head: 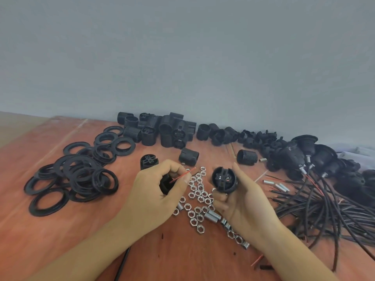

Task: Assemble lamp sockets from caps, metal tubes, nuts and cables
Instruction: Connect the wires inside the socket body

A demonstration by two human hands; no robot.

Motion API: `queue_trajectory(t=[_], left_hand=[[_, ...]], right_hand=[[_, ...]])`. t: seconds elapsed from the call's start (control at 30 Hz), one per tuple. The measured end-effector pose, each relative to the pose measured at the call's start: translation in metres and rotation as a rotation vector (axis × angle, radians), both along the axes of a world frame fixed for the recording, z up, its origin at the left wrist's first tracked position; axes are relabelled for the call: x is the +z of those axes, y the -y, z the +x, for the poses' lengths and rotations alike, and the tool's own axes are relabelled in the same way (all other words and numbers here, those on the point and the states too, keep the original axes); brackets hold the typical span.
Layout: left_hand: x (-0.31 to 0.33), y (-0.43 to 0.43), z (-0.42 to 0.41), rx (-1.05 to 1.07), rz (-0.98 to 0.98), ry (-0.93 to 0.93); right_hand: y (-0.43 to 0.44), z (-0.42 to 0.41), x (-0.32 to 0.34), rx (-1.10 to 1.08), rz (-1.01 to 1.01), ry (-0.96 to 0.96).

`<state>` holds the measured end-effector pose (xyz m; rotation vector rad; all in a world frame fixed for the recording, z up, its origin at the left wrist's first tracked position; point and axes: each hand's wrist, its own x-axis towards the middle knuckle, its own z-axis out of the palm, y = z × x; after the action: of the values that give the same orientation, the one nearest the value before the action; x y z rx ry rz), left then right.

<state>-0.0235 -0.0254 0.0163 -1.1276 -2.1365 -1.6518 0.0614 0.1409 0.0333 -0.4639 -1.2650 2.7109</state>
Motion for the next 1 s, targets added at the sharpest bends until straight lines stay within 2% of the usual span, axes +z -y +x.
queue_trajectory(t=[0.47,0.8,1.0], left_hand=[[0.01,0.0,0.012,-0.03,0.042,-0.011],[0.011,0.001,0.016,-0.133,-0.08,-0.067],[0.01,0.0,0.014,-0.126,-0.083,-0.088]], right_hand=[[0.006,0.004,-0.004,0.131,0.0,0.044],[0.011,0.001,-0.012,0.118,0.208,0.017],[0.011,0.002,-0.016,0.107,0.274,-0.012]])
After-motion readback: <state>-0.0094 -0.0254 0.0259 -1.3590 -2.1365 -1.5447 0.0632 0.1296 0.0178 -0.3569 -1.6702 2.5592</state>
